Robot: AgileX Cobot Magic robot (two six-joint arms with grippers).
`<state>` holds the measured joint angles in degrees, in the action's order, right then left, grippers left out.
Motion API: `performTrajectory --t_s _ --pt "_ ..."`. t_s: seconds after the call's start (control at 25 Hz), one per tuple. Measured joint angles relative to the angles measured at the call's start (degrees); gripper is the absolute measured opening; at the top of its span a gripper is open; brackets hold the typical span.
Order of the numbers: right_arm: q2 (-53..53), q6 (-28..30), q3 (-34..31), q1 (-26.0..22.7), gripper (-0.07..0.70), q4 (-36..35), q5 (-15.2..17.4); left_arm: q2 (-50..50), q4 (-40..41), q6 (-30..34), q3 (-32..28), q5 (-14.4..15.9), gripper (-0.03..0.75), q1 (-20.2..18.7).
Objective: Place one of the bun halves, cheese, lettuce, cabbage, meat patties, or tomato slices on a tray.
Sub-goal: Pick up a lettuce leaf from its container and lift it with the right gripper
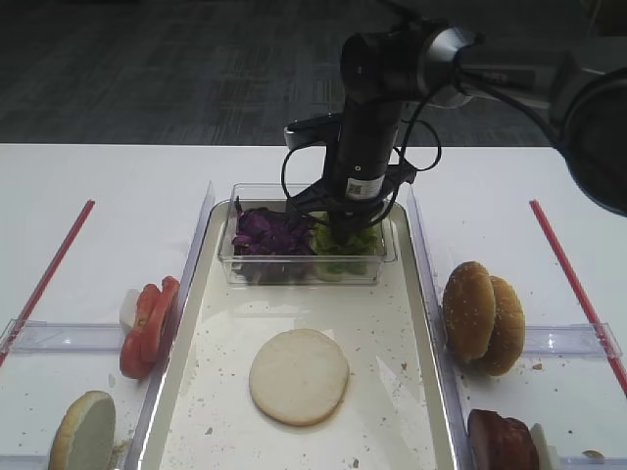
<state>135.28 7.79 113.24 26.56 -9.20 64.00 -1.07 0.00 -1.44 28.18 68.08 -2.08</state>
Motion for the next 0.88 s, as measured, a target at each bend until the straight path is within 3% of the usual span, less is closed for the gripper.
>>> performTrajectory --t_s 0.36,0.68,0.88 --pt "0.00 -0.22 0.17 0.03 0.087 0.88 0.36 0.00 0.00 0.00 0.00 0.00 0.491 0.00" --pt "0.00 -0.35 6.56 0.03 0.086 1.36 5.50 0.00 0.00 0.00 0.00 0.00 0.491 0.00" --pt "-0.10 -1.30 10.25 0.03 0.086 1.50 6.13 0.00 0.00 0.00 0.00 0.00 0.491 0.00"
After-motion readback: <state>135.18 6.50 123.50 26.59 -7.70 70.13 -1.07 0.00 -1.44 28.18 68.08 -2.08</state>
